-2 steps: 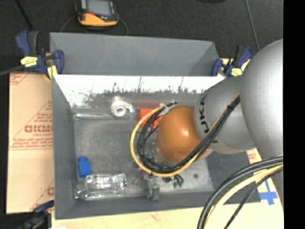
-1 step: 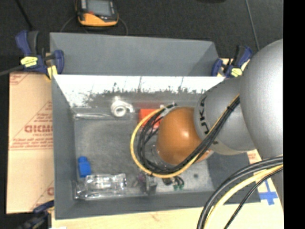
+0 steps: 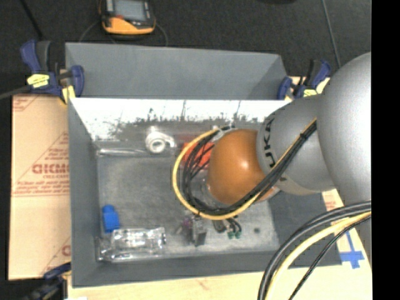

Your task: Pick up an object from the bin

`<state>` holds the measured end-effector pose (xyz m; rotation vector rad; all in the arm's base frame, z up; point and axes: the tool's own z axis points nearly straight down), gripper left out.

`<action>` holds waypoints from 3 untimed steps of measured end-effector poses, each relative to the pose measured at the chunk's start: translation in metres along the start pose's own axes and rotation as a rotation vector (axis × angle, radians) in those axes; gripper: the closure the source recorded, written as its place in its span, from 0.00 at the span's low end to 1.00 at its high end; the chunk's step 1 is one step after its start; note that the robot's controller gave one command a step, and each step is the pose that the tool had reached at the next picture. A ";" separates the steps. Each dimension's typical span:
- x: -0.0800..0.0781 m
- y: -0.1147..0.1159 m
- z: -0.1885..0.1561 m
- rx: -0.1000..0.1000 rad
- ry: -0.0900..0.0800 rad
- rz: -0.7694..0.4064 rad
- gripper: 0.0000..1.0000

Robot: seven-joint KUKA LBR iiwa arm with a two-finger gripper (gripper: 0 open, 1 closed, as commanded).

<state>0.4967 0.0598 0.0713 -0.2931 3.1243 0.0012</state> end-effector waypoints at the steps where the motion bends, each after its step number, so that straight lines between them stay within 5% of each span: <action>1: 0.000 0.000 0.001 0.000 0.001 0.002 0.00; 2: 0.001 0.000 0.000 0.000 0.001 0.003 1.00; 3: 0.009 -0.011 -0.139 0.003 -0.007 -0.023 1.00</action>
Offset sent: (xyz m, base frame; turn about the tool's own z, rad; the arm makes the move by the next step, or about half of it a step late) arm 0.0000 0.0000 0.0000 0.0000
